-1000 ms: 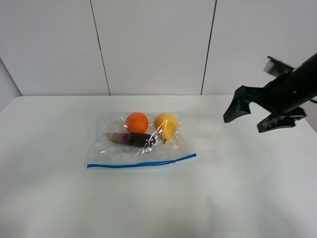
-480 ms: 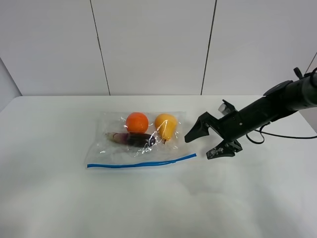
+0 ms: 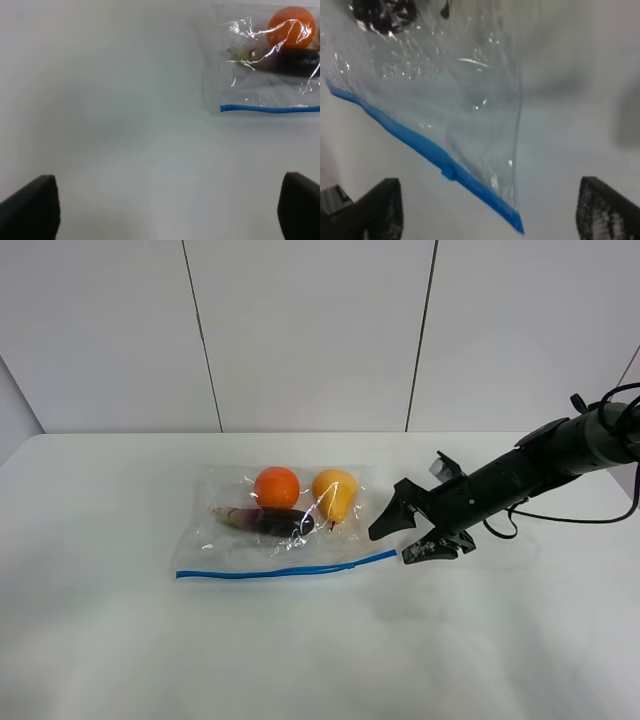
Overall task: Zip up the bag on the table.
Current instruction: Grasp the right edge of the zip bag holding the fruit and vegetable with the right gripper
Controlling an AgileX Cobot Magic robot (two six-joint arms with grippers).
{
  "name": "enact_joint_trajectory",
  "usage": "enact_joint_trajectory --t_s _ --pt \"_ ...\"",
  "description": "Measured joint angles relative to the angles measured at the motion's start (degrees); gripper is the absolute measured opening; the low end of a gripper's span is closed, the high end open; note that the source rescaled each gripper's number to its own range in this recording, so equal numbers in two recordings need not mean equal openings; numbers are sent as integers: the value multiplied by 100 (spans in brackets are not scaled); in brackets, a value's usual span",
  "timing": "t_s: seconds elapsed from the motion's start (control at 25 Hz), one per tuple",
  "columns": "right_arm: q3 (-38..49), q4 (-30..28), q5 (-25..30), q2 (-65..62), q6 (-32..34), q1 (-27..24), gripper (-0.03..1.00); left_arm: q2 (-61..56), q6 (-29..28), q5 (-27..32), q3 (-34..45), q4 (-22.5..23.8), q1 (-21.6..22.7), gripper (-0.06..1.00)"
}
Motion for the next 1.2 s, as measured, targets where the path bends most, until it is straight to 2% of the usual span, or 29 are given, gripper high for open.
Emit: enact_joint_trajectory --t_s 0.32,0.6,0.76,1.0,1.2 --pt "-459 -107 323 237 182 214 54 0 0 0 0 0 0 100" --pt "-476 -850 340 237 590 214 50 0 0 0 0 0 0 100" --pt "-476 -886 334 237 606 214 46 0 0 -5 0 0 0 100" --pt "-476 -844 321 237 606 214 32 0 0 -5 0 0 0 100" --pt "-476 -779 261 237 601 214 26 0 0 -5 0 0 0 100"
